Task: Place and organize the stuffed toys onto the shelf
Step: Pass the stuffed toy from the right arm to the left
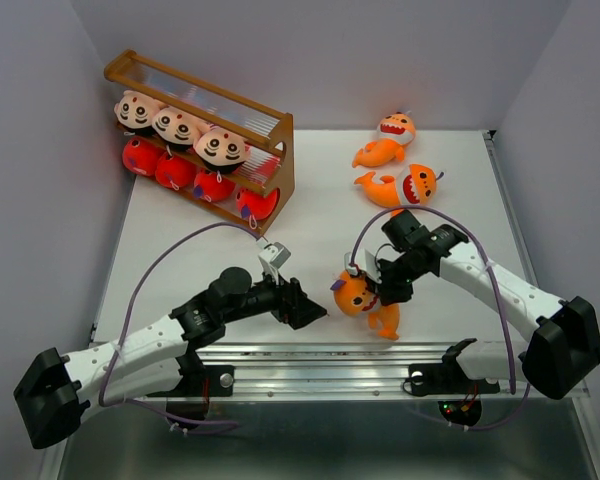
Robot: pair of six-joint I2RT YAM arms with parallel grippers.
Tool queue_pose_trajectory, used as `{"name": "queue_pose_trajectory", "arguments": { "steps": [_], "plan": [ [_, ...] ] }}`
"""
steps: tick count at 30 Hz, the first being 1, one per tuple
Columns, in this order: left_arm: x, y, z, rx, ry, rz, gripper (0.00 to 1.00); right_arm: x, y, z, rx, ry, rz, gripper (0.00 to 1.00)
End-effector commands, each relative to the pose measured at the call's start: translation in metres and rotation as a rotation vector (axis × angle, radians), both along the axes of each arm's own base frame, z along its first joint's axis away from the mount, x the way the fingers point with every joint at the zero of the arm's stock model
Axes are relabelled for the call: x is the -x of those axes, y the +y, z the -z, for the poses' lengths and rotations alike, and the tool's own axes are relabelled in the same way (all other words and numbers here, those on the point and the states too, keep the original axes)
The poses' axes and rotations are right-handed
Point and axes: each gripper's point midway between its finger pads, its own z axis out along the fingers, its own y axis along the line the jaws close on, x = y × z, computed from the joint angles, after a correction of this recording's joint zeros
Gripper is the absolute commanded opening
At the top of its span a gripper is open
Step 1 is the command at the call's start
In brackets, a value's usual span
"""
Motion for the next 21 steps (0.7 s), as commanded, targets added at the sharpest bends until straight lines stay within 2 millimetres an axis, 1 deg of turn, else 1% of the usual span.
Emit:
{"name": "queue_pose_trajectory", "arguments": {
  "steps": [1,6,13,21],
  "plan": [
    [0.001,-0.003,-0.006,0.041,-0.023,0.009,0.99,0.002,0.003,-0.003,-0.017,-0.028,-0.019,0.01],
    [0.003,-0.004,-0.004,0.038,-0.020,0.018,0.99,0.003,0.002,-0.002,-0.007,-0.025,-0.022,0.01],
    [0.006,-0.007,0.003,0.025,-0.008,0.039,0.99,0.006,0.005,-0.002,-0.008,-0.015,-0.035,0.01],
    [0.010,-0.014,0.006,0.017,-0.001,0.070,0.99,0.010,0.006,0.001,-0.003,-0.005,-0.033,0.01]
  ]
}}
